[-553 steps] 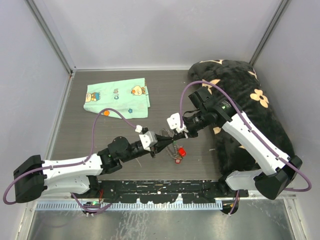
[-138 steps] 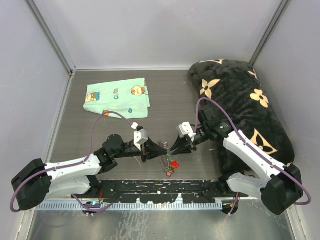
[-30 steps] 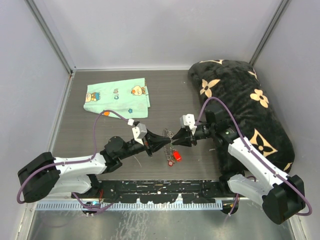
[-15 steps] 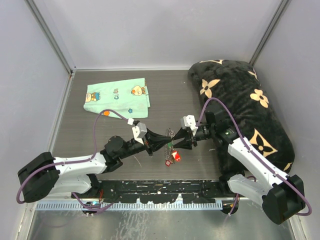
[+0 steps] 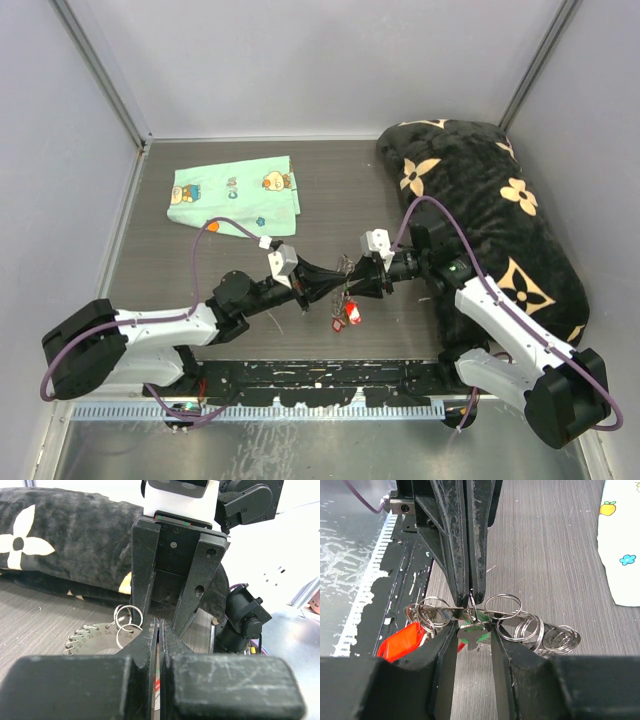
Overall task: Remove the keys from the keyring
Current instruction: Remove the key from the keyring.
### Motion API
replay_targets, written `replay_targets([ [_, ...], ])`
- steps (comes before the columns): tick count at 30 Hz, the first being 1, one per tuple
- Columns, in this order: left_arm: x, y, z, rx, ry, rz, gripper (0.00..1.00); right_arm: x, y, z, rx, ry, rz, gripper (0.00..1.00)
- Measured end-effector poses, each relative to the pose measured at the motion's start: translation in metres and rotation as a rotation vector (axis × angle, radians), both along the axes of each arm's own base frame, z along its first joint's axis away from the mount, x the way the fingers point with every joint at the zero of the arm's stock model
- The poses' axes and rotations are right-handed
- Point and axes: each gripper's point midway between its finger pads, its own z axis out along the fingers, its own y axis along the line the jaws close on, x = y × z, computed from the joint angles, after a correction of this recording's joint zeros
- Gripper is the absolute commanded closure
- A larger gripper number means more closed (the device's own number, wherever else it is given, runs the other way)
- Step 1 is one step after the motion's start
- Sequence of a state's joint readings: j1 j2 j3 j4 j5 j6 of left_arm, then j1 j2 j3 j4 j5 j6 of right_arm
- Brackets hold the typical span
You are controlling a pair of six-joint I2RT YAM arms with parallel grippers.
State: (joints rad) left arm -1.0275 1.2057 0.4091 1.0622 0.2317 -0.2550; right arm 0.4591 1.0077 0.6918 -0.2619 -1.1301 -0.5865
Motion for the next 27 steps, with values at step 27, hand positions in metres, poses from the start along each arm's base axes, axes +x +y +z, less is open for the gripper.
replay_targets([
  [27,-0.006,0.007,0.006,-0.02,-0.023,-0.008,1.0,-0.011,-0.008,0.013,0.023,0.021,0.06,0.55],
])
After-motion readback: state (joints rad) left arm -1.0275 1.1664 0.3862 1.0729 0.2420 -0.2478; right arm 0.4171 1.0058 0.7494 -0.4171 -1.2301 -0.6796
